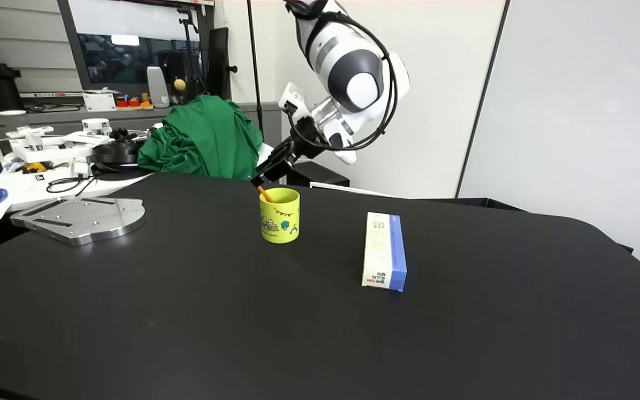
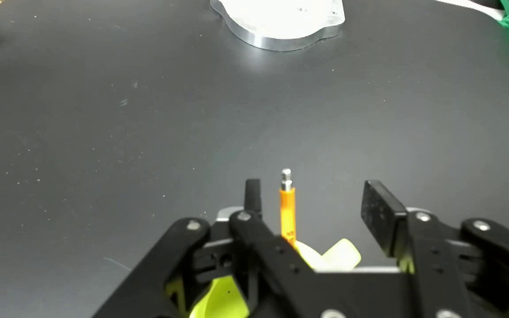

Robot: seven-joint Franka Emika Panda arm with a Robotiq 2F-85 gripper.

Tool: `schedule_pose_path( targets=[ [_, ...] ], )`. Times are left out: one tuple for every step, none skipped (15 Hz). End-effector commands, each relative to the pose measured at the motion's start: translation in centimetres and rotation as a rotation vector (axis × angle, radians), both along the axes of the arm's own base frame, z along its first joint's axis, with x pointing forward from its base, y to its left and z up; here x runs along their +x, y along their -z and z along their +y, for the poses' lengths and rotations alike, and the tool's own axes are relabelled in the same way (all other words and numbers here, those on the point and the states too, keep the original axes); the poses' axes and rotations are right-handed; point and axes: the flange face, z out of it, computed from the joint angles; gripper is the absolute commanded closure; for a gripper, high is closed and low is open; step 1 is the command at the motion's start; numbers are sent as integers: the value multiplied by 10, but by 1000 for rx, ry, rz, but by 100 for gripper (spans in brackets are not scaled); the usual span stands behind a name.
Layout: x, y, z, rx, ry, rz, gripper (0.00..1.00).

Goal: Put the orange object into the mug, then on top of the box then back into the mug.

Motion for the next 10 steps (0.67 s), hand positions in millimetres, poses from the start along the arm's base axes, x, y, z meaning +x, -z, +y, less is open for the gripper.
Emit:
schedule_pose_path(
  targets=[
    [-1,-7,-9,-10,9,22,71],
    [-1,-7,-10,-5,12,24,77],
    [-1,-7,-10,-3,12,24,84],
    [-1,-7,-9,1,12,26,92],
    [-2,-6,-9,5,7,30,98],
    [-3,-5,-7,8,3,35,100],
    [-3,-4,-6,9,-3,37,100],
    [-4,-3,-4,5,-15,39,100],
    [-4,-2,-3,0,-19,43,77],
    [-4,-2,-2,1,-26,46,74]
  ],
)
